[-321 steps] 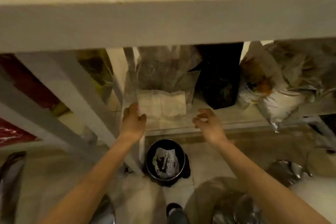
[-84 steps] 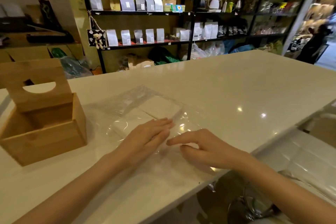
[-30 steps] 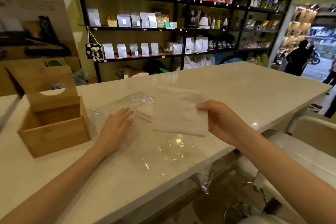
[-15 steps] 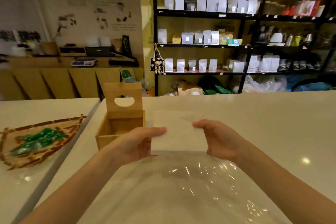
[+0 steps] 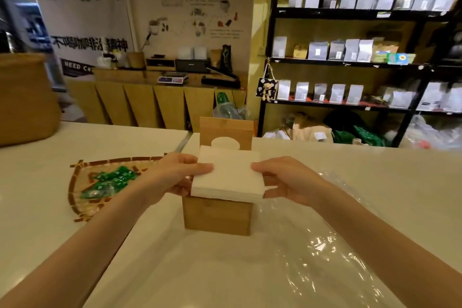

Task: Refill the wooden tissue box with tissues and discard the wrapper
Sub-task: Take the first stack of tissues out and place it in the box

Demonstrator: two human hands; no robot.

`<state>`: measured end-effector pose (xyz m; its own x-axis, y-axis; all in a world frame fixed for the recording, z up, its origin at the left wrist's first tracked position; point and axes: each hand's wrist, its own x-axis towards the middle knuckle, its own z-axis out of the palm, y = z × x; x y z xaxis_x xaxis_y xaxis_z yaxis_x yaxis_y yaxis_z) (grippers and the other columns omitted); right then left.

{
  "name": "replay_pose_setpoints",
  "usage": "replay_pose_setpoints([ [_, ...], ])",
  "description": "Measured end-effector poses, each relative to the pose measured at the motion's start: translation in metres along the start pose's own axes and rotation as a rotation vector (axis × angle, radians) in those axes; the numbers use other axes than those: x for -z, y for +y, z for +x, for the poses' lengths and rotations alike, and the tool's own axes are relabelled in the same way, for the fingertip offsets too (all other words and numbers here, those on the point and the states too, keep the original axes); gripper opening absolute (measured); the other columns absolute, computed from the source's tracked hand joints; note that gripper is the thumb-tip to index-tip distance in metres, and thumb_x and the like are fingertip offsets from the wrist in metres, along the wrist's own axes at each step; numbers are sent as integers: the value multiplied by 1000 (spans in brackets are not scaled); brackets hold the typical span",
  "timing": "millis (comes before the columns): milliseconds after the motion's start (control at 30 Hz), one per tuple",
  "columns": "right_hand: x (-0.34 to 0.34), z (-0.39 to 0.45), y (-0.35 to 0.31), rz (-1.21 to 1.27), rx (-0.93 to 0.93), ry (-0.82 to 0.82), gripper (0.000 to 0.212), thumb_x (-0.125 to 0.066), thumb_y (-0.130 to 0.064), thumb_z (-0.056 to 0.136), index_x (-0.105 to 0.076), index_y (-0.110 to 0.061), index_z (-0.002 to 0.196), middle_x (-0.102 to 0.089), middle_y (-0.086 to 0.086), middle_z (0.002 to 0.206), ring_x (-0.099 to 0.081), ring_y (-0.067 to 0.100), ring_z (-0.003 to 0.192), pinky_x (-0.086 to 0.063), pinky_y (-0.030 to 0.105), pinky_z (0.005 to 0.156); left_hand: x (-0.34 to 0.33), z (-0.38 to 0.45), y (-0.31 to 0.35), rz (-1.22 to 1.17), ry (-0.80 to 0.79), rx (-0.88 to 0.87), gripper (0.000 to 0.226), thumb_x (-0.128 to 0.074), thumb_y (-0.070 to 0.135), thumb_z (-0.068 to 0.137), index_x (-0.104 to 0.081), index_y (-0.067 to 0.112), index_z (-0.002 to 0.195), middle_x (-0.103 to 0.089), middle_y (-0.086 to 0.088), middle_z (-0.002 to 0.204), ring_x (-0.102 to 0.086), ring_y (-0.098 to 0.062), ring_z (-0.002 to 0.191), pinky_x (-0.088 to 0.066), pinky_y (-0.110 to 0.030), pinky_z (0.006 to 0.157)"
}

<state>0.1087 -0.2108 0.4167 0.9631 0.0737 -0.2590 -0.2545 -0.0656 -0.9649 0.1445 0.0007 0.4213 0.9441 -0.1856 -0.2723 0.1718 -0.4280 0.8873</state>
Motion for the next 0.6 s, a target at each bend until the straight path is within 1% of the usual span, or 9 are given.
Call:
replay_pose_setpoints([
  [33, -2, 4, -1, -23, 3, 33, 27, -62, -18, 85, -59, -6, 109, -69, 8, 96, -68, 18, 83, -57, 26, 54, 4, 4, 0, 43, -11, 14, 67, -68, 45, 71, -46, 16, 127, -62, -2, 98, -63, -20, 84, -53, -29, 65],
  [67, -3, 8, -3, -45, 5, 60, 29, -64, -19, 83, -60, -6, 109, -70, 8, 95, -68, 18, 82, -57, 26, 55, 7, 7, 0, 76, -22, 18, 69, -66, 47, 72, -45, 15, 129, -63, -2, 99, -63, -19, 79, -51, -26, 59],
  [167, -7, 16, -7, -171, -11, 153, 25, -68, -27, 79, -65, -10, 97, -71, 4, 87, -67, 16, 77, -54, 26, 58, 15, 17, 1, 103, -42, 6, 51, -56, 51, 79, -55, 15, 116, -65, -3, 98, -62, -18, 70, -44, -21, 51],
  [267, -11, 22, -8, -251, -37, 275, 17, -69, -30, 77, -65, -15, 83, -66, 0, 80, -57, 15, 75, -47, 26, 62, 21, 25, 4, 171, -65, -10, 33, -54, 47, 82, -58, 21, 101, -66, 1, 92, -62, -16, 64, -42, -19, 48],
  [333, -15, 24, -7, -284, -49, 325, 24, -69, -29, 78, -64, -12, 93, -62, 1, 88, -52, 16, 81, -45, 25, 63, 22, 30, 4, 218, -81, -25, 27, -56, 46, 81, -60, 24, 95, -67, 3, 89, -64, -13, 56, -40, -17, 43],
  [400, -16, 25, -6, -309, -51, 357, 33, -70, -28, 78, -62, -10, 104, -57, 2, 100, -50, 18, 92, -44, 25, 65, 22, 32, 6, 241, -54, -62, 17, -59, 44, 81, -61, 27, 82, -65, 6, 80, -60, -9, 40, -37, -15, 37],
  [467, -16, 27, -5, -327, -46, 377, 32, -71, -27, 76, -63, -11, 102, -53, 2, 107, -48, 18, 98, -44, 27, 74, 23, 34, 7, 258, -21, -103, 15, -62, 41, 79, -62, 27, 75, -62, 8, 63, -51, -8, 31, -34, -16, 35],
  [533, -17, 27, -5, -352, -42, 394, 29, -72, -27, 76, -65, -11, 99, -52, 1, 107, -46, 17, 99, -43, 30, 83, 23, 36, 8, 274, -7, -102, 16, -65, 39, 77, -65, 23, 73, -55, 6, 48, -44, -10, 41, -32, -19, 40],
  [600, -18, 28, -6, -372, -15, 401, 26, -72, -24, 76, -68, -9, 96, -55, 0, 100, -49, 15, 92, -40, 30, 83, 23, 38, 7, 293, -4, -76, 15, -68, 37, 75, -69, 22, 77, -54, 3, 60, -44, -13, 58, -34, -23, 49],
])
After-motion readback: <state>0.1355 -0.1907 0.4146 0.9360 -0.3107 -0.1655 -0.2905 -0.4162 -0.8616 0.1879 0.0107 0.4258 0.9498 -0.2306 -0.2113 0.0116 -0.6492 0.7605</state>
